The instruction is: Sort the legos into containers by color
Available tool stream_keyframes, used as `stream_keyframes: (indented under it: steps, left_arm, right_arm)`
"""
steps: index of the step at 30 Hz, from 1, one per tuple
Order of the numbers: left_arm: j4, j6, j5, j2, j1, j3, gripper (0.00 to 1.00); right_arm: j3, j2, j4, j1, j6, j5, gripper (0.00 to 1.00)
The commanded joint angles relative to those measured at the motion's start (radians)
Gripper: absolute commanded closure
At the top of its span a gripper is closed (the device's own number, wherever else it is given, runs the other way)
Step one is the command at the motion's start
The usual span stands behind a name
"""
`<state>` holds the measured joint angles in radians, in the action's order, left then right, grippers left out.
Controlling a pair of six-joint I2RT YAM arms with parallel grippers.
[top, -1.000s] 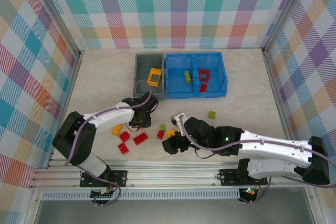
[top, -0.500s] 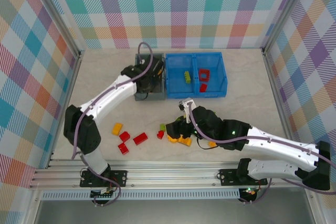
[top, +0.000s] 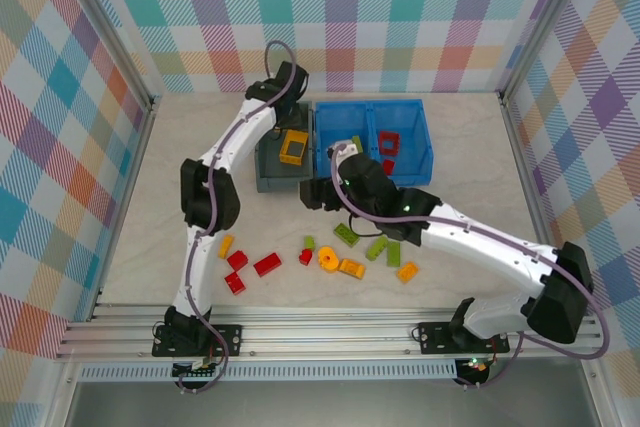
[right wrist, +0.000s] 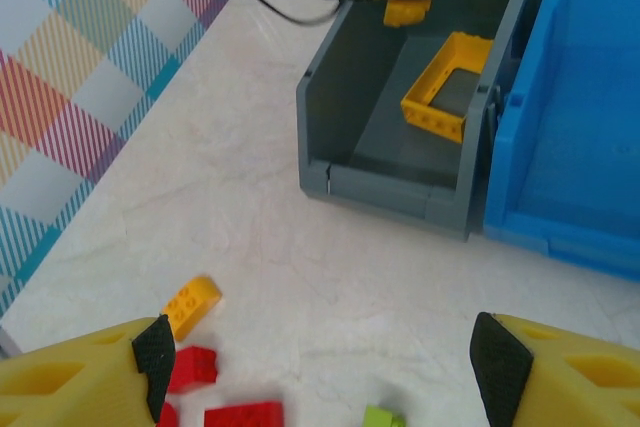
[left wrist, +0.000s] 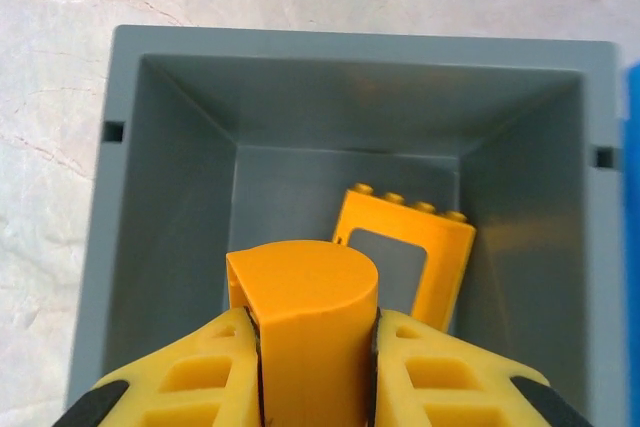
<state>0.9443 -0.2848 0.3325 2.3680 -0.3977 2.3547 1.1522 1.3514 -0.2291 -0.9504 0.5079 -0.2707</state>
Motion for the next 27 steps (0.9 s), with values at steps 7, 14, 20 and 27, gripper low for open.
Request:
stream_keyframes:
  steps: [7,14,20,27]
  left_arm:
    - [0.022,0.03,0.03,0.113,0.03,0.086,0.75]
    - [0.046,0.019,-0.015,0.073,0.028,0.084,0.51]
    - [0.067,0.007,-0.039,-0.051,0.012,0.077,0.48]
    - [-0.064,-0.059,-0.133,-0.426,-0.081,-0.27,0.45]
  right_arm:
    - [0.022,0.061,0.188,0.019,-0.028,0.124,0.2]
    - [-0.014,0.017,0.158,0.019,-0.021,0.121,0.2]
    - [-0.072,-0.098,-0.036,0.026,0.06,-0.038,0.21]
    - [-0.08,-0.091,-0.507,0.276,0.19,-0.033,0.26]
